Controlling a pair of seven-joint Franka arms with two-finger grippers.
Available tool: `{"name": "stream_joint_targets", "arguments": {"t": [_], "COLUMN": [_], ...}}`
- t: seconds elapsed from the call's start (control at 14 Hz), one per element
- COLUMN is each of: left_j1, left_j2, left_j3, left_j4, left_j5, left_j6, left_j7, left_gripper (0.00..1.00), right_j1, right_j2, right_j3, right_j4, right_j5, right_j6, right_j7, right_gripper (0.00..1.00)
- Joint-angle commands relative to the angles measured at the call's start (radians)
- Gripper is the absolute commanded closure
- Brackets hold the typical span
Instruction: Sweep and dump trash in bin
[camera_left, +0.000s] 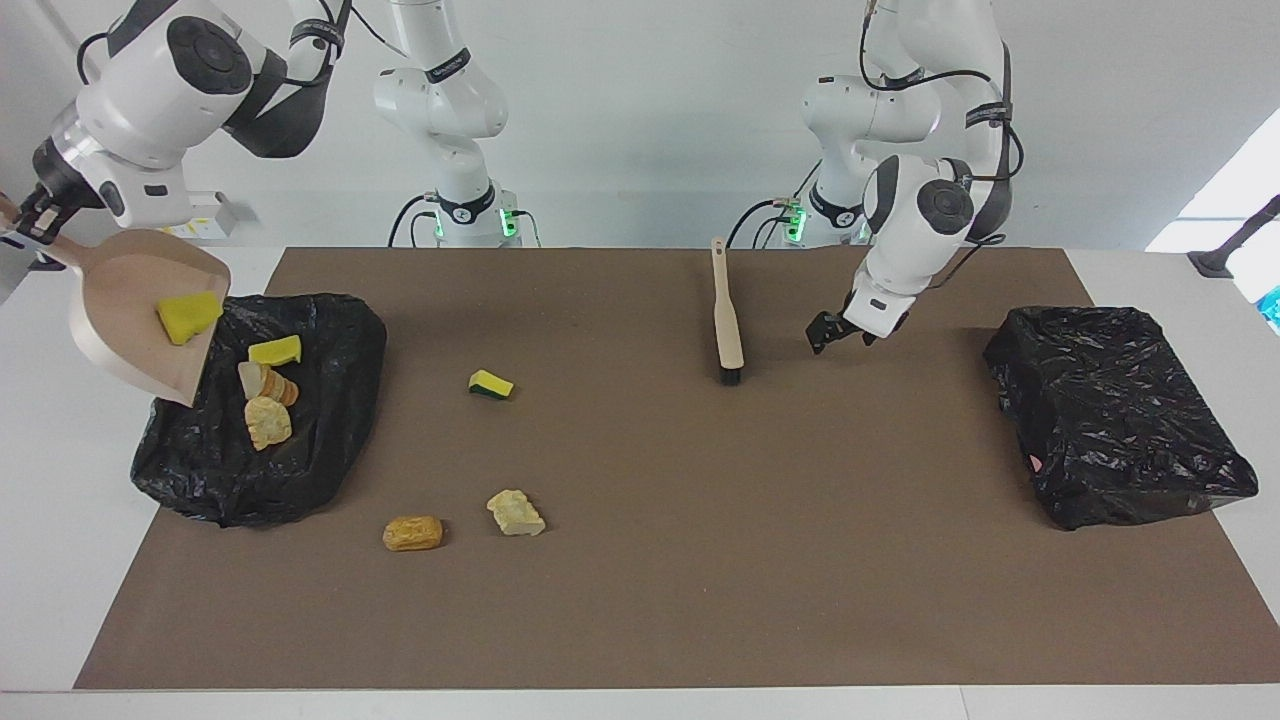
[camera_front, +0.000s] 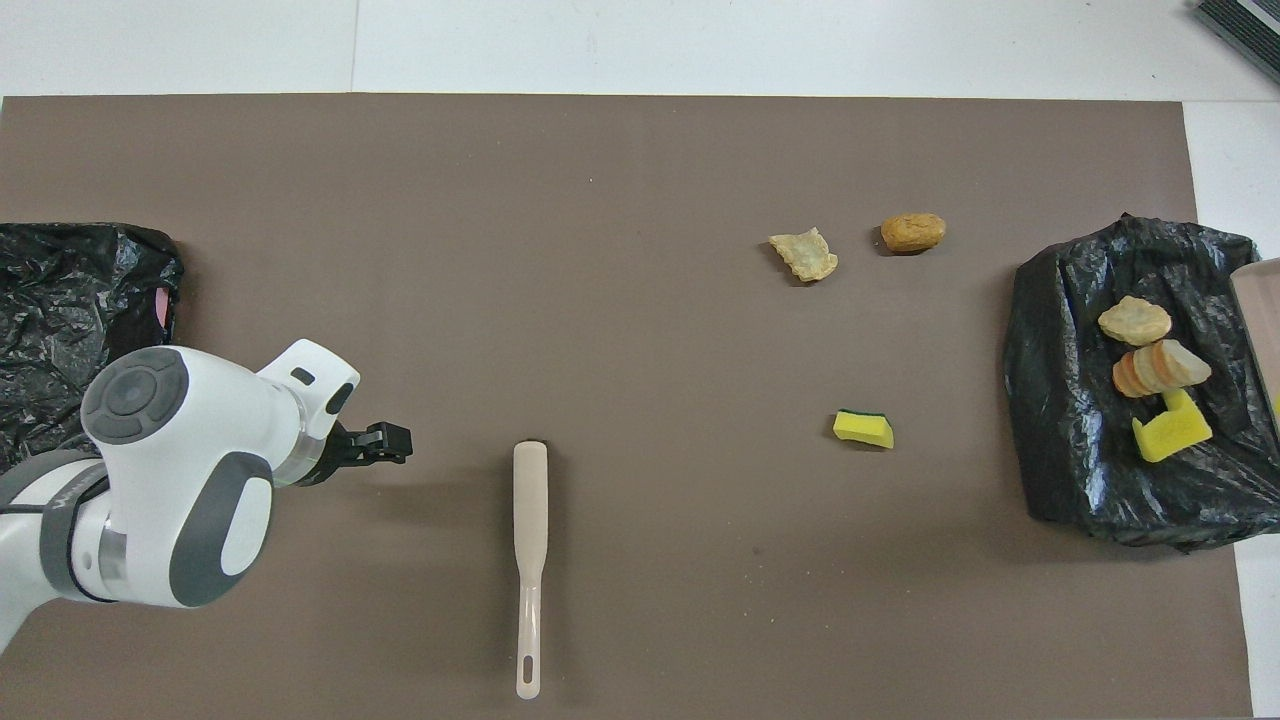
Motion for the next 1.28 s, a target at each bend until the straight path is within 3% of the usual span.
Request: {"name": "stream_joint_targets", "arguments": {"t": [0.0,0.14,0.43,0.57,0.78,1.07,1.21], "left_j1": [0.09,0.179,0.308,0.326,0.32,0.312,0.32], "left_j2": [-0.036,-0.076,-0.087,-0.078,-0.069,-0.037,-0.039], "left_j3": [-0.008,-0.007,-0.007,-0.007,-0.008,-0.011,-0.011], "left_j4": [0.004,0.036,0.233,0.347,0.499,0.712,0.705], "left_j5": [0.001,0.001,0.004,0.021,0.067,0.069,0.066], "left_j6": [-0.024,-0.046,-0.282,-0.37,-0.447,-0.589,-0.594], "left_j7": [0.1,0.188,0.336,0.351,0.35,0.351,0.371], "left_gripper": [0.0,0.0,0.0,0.0,0.0,0.0,0.0], "right_j1": [-0.002,0.007,-0.008,-0.007,0.007,-0.008,-0.008], "right_j2": [-0.063,-0.059,-0.057,-0.057,-0.069,-0.065,-0.066], "right_j3": [0.005,0.005,0.001,0.001,0.001,-0.005,-0.005], "right_j4": [-0.148,-0.168,-0.071,-0.057,-0.142,-0.068,-0.025], "right_j5": [-0.07,-0.087,-0.091,-0.084,-0.062,-0.041,0.045], "right_j6": [0.087,0.094,0.088,0.084,0.1,0.084,0.069], "right_j7": [0.126,0.152,-0.031,-0.058,0.06,-0.019,-0.044], "right_gripper": [1.0,1.0,1.0,1.0,1.0,1.0,1.0]}}
